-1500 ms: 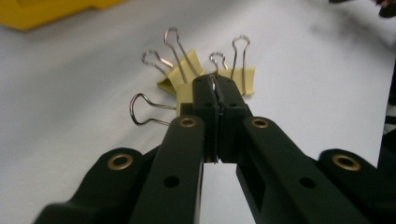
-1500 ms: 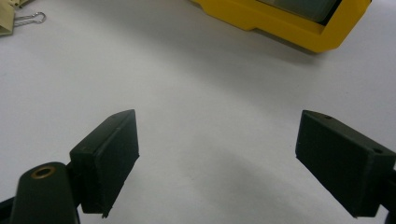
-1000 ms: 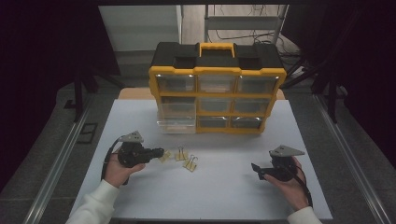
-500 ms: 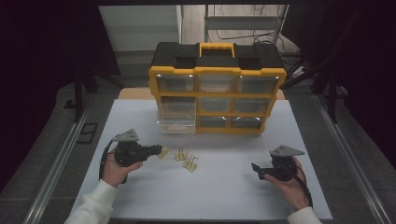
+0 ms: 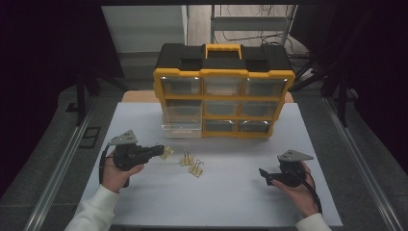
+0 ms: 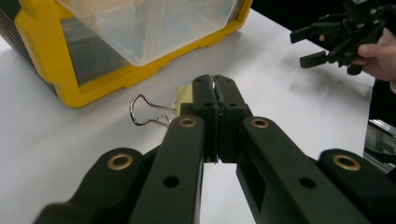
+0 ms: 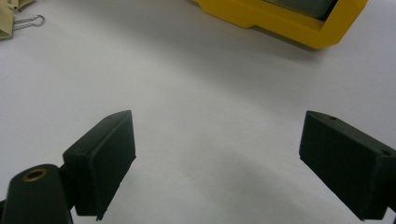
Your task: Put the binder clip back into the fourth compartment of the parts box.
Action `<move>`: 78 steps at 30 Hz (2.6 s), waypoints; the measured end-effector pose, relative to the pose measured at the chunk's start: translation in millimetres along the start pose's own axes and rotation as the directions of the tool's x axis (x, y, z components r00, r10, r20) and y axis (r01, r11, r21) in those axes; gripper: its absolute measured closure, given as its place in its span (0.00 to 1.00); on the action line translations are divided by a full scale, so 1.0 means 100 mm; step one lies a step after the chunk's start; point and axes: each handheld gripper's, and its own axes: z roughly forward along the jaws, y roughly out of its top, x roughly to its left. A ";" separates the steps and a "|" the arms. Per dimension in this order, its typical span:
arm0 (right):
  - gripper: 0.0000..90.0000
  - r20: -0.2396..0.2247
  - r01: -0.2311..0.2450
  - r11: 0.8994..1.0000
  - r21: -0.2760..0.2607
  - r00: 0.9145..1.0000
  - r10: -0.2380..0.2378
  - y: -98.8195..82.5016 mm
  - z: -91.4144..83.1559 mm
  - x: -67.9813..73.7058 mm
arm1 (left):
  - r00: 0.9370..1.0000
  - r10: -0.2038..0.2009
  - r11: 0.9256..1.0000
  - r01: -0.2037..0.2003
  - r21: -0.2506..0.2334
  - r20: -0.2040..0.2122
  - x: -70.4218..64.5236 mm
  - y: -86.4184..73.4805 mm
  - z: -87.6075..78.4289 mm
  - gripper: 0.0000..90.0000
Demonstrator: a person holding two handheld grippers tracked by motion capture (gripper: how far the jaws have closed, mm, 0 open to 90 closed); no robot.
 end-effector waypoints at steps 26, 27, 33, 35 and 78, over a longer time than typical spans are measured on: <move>0.13 0.001 0.001 1.000 -0.001 1.000 -0.001 0.00 0.00 0.00 | 0.999 0.022 0.995 -0.018 -0.094 0.038 -0.14 0.14 -0.16 0.98; 0.13 0.002 0.001 1.000 -0.002 1.000 -0.001 0.00 0.00 0.00 | 0.999 0.024 0.995 -0.020 -0.096 0.040 -0.14 0.14 -0.16 0.98; 0.13 0.000 0.003 1.000 -0.001 1.000 -0.003 0.00 0.00 0.00 | 0.999 0.031 0.994 -0.026 -0.107 0.045 -0.17 0.17 -0.17 0.98; 0.13 0.000 0.003 1.000 0.000 1.000 -0.003 0.00 0.00 0.00 | 0.998 0.032 0.994 -0.027 -0.108 0.045 -0.17 0.17 -0.17 0.98; 0.13 0.000 0.000 1.000 -0.006 1.000 0.000 0.00 -0.01 0.00 | 0.996 0.056 0.980 -0.042 -0.195 0.066 -0.29 0.42 -0.21 0.98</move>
